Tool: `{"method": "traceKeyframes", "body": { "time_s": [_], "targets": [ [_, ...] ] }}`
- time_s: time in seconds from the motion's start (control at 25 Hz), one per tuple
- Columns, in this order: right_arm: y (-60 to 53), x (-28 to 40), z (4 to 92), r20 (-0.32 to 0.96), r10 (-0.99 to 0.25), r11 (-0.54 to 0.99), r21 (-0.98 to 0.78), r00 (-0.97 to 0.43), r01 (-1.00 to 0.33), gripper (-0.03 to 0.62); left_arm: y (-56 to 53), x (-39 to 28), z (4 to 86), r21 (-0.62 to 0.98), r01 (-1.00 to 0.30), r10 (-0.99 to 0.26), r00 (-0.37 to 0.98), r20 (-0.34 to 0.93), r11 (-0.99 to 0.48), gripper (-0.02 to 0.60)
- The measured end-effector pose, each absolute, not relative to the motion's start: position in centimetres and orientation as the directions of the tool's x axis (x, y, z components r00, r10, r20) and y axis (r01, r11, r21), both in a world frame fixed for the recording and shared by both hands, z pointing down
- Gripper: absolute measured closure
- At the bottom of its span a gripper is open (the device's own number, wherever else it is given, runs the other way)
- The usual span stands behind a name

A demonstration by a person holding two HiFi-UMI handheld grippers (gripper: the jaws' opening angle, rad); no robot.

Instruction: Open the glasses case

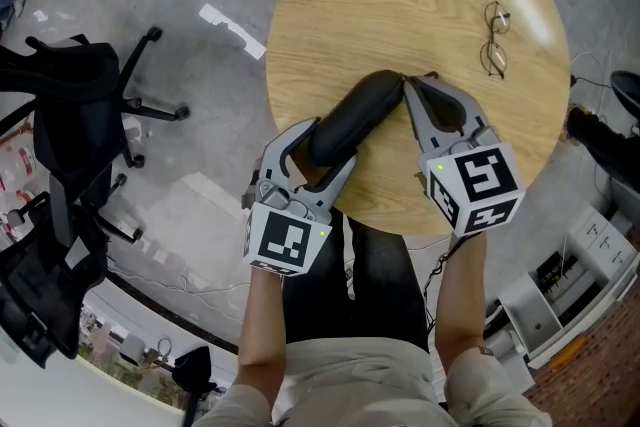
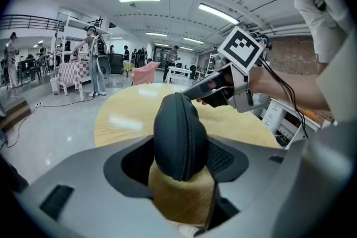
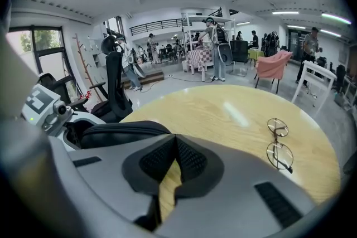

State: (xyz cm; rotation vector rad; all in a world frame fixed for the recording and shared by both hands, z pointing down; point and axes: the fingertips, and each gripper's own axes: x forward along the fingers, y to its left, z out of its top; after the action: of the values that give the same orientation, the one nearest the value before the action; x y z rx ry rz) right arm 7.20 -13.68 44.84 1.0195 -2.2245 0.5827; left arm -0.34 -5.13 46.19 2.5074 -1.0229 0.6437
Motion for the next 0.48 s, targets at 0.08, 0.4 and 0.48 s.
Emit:
{"method": "traceKeyframes", "body": {
  "time_s": [0.08,0.4,0.48],
  "targets": [
    [-13.75,7.20,45.05,0.692,-0.508,0.604,-0.138,-0.513,-0.785,0.574,-4.90,-0.42,46.34,0.158,-0.724,-0.559,0.634,0.535,-0.671,0.298],
    [-14.09,7.19,45.80,0.695,-0.494,0.589,-0.175,-0.523,-0.789,0.574,-5.17,-0.49,46.16,0.162,-0.726,-0.565,0.637,0.524,-0.668,0.298],
    [-14.15,7.17,45.86,0.692,-0.497,0.586,-0.178,-0.524,-0.790,0.574,-5.15,-0.49,46.22,0.169,-0.729,-0.567,0.637,0.523,-0.664,0.298]
  ]
}}
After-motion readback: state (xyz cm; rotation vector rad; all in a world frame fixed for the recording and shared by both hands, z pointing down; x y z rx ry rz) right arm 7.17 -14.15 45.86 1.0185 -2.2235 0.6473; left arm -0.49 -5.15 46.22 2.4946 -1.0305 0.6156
